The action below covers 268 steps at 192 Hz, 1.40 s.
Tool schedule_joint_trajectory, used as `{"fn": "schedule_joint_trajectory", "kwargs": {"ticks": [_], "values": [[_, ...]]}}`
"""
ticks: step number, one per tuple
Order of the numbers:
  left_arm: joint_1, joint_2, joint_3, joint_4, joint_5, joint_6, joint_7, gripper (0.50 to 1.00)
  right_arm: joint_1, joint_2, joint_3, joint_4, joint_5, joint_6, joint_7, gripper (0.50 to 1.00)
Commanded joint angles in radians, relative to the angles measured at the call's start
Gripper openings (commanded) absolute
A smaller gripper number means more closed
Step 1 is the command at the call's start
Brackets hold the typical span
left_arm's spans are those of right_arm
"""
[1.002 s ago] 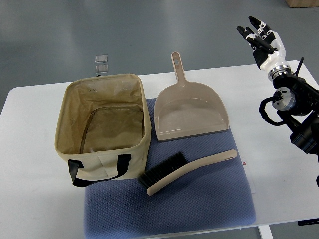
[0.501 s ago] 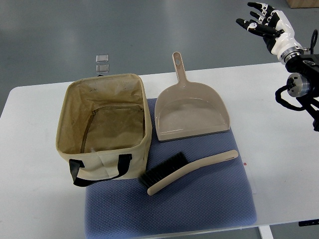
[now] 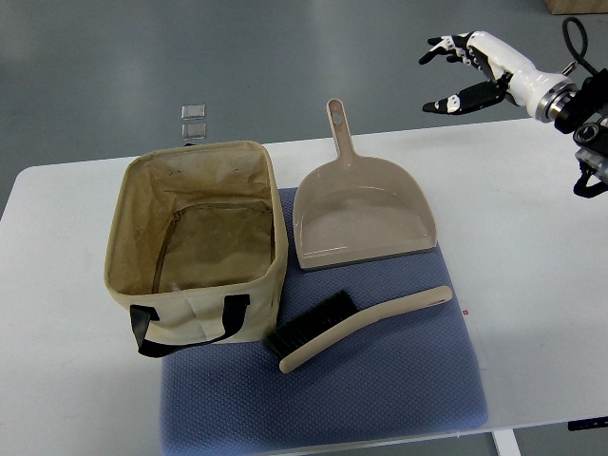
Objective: Put pink broom in yellow bag with right hand
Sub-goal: 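Lower the right hand over the brush handle beside the dustpan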
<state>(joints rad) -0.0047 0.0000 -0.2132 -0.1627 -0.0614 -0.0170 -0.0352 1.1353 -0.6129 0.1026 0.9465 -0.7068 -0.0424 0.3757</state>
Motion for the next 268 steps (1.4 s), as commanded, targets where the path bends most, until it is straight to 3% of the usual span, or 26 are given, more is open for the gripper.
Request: {"fn": "schedule_joint_trajectory", "kwargs": {"ticks": [1, 33, 72, 128, 158, 202, 229, 268], "values": [[0.0, 0.0, -0.002, 0.0, 0.0, 0.0, 0.0, 1.0, 0.02, -0.028, -0.084, 0.094, -0.132, -0.007, -0.001, 0.93], [0.0, 0.0, -0.002, 0.0, 0.0, 0.0, 0.0, 1.0, 0.018, -0.03, -0.109, 0.163, -0.347, 0.009, -0.001, 0.93], [0.0, 0.0, 0.0, 0.0, 0.0, 0.0, 0.0, 1.0, 0.027, -0.067, -0.135, 0.253, -0.543, 0.084, -0.001, 0.93], [0.0, 0.0, 0.0, 0.0, 0.0, 0.0, 0.0, 1.0, 0.027, -0.064, -0.184, 0.322, -0.623, 0.153, 0.045, 0.93], [0.0, 0.0, -0.002, 0.0, 0.0, 0.0, 0.0, 1.0, 0.011, -0.088, -0.19, 0.419, -0.671, 0.207, 0.068, 0.93], [0.0, 0.0, -0.002, 0.0, 0.0, 0.0, 0.0, 1.0, -0.034, -0.071, -0.192, 0.419, -0.675, 0.194, 0.057, 0.93], [0.0, 0.0, 0.0, 0.0, 0.0, 0.0, 0.0, 1.0, -0.069, -0.042, -0.182, 0.365, -0.691, 0.13, 0.009, 0.93], [0.0, 0.0, 0.0, 0.0, 0.0, 0.0, 0.0, 1.0, -0.097, -0.03, -0.184, 0.359, -0.712, 0.102, 0.005, 0.928]]}}
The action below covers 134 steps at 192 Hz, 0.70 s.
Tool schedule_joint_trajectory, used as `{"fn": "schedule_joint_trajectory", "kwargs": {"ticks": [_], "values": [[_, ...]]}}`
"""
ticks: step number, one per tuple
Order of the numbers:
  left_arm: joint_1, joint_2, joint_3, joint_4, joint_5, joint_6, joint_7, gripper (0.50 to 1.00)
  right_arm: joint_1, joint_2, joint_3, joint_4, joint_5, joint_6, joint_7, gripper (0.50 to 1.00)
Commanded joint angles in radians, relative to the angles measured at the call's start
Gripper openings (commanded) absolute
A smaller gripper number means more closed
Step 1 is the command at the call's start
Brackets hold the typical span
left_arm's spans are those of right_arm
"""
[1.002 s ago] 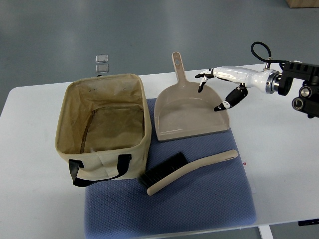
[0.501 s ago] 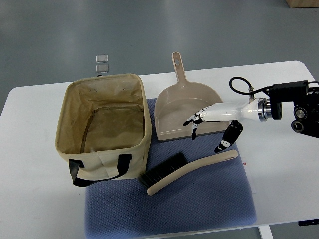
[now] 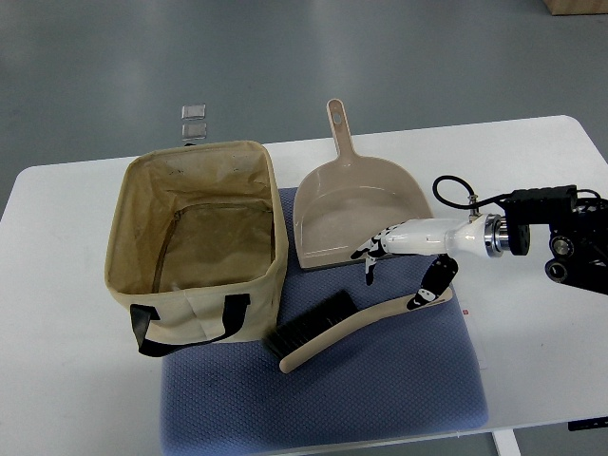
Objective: Put pink broom in yellow bag with right hand
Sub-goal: 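Lower the right hand over the brush handle beside the dustpan, then close the right hand's fingers around the beige brush handle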
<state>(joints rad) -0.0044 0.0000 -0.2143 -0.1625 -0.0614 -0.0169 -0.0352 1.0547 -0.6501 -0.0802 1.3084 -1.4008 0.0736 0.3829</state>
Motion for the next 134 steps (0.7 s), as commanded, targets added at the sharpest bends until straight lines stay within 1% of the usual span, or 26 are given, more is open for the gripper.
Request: {"fn": "schedule_joint_trajectory", "kwargs": {"ticks": [1, 46, 134], "values": [[0.0, 0.0, 0.0, 0.0, 0.0, 0.0, 0.0, 1.0, -0.018, 0.007, -0.001, -0.003, -0.021, -0.017, -0.002, 0.93], [0.0, 0.0, -0.001, 0.0, 0.0, 0.0, 0.0, 1.0, -0.039, 0.017, 0.0, -0.034, -0.078, -0.061, -0.002, 0.928], [0.0, 0.0, -0.001, 0.0, 0.0, 0.0, 0.0, 1.0, -0.055, 0.035, 0.0, -0.032, -0.116, -0.075, 0.001, 0.926]]}}
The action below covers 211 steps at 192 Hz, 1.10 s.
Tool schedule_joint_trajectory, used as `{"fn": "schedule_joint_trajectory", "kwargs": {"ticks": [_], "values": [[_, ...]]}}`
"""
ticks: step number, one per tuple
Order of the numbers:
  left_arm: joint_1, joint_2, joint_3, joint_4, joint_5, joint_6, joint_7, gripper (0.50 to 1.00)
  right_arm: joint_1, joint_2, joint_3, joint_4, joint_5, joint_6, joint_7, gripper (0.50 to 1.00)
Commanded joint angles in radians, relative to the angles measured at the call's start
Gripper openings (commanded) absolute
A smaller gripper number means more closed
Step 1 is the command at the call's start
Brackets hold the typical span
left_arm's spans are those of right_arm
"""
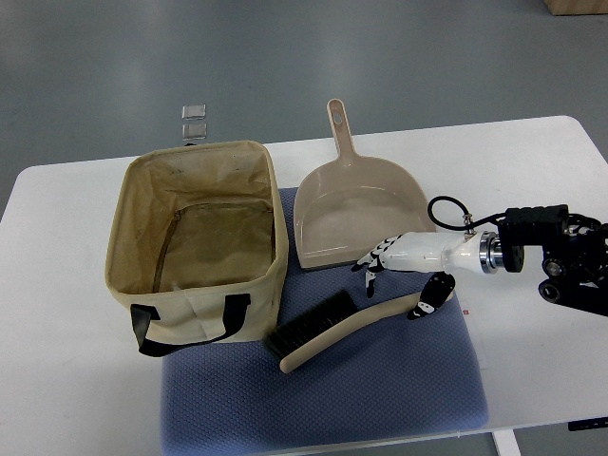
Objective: Put pink broom in yellow bag with right hand
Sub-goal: 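Close the right hand's fingers around the beige brush handle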
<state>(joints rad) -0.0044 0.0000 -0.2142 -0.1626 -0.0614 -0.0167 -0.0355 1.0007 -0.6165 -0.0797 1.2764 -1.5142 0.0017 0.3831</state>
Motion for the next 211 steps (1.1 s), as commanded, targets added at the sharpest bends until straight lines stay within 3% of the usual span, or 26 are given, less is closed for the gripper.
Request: {"fn": "schedule_joint_trajectory", "kwargs": {"ticks": [1, 91, 107, 154, 180, 211], "values": [[0.001, 0.0, -0.001, 0.0, 0.0, 0.0, 0.0, 1.0, -0.001, 0.001, 0.0, 0.0, -0.003, -0.003, 0.0, 0.926], [0.001, 0.0, 0.001, 0.0, 0.0, 0.0, 0.0, 1.0, -0.016, 0.003, -0.002, 0.0, -0.032, -0.014, 0.002, 0.858], [0.001, 0.0, 0.001, 0.0, 0.0, 0.0, 0.0, 1.0, -0.016, 0.003, -0.002, 0.0, -0.034, -0.014, 0.002, 0.821], [0.001, 0.0, -0.001, 0.0, 0.0, 0.0, 0.0, 1.0, -0.014, 0.001, -0.005, 0.0, -0.058, -0.012, 0.008, 0.639], [0.0, 0.0, -0.001, 0.0, 0.0, 0.0, 0.0, 1.0, -0.014, 0.0, -0.006, 0.001, -0.075, -0.012, 0.01, 0.613], [0.0, 0.0, -0.001, 0.0, 0.0, 0.0, 0.0, 1.0, -0.013, -0.009, -0.006, 0.001, -0.086, -0.012, 0.039, 0.5]]}}
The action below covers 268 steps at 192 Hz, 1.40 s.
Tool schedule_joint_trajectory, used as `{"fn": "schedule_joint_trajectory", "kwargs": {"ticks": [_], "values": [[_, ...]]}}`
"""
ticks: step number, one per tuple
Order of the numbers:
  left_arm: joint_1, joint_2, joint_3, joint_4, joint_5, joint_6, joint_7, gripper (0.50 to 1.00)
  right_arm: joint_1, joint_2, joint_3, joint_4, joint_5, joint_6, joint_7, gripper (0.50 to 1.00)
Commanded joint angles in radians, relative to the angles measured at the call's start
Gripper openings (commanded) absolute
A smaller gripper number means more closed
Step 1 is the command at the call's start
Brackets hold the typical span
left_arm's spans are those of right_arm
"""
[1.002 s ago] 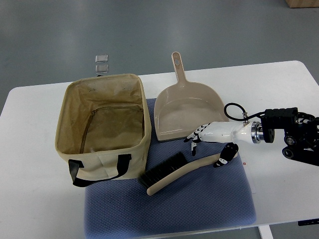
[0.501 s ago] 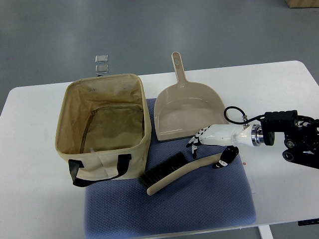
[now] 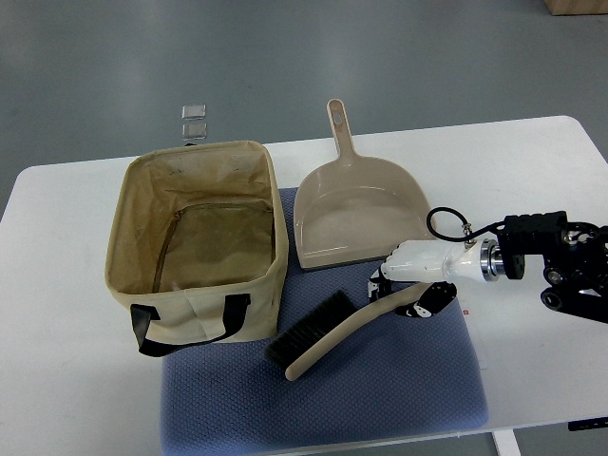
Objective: Put pink broom in yellow bag with right hand
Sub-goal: 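Close the right hand's fingers around the beige brush handle, then lift the brush with the right hand over the dustpan toward the bag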
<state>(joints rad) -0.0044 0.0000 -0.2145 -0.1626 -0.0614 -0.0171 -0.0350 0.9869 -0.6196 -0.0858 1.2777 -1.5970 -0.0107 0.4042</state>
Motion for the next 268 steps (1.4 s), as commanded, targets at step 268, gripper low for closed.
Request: {"fn": "schedule_joint_trajectory", "kwargs": {"ticks": [268], "values": [[0.0, 0.0, 0.0, 0.0, 0.0, 0.0, 0.0, 1.0, 0.093, -0.31, 0.399, 0.0, 0.169, 0.19, 0.124, 0.5]]}}
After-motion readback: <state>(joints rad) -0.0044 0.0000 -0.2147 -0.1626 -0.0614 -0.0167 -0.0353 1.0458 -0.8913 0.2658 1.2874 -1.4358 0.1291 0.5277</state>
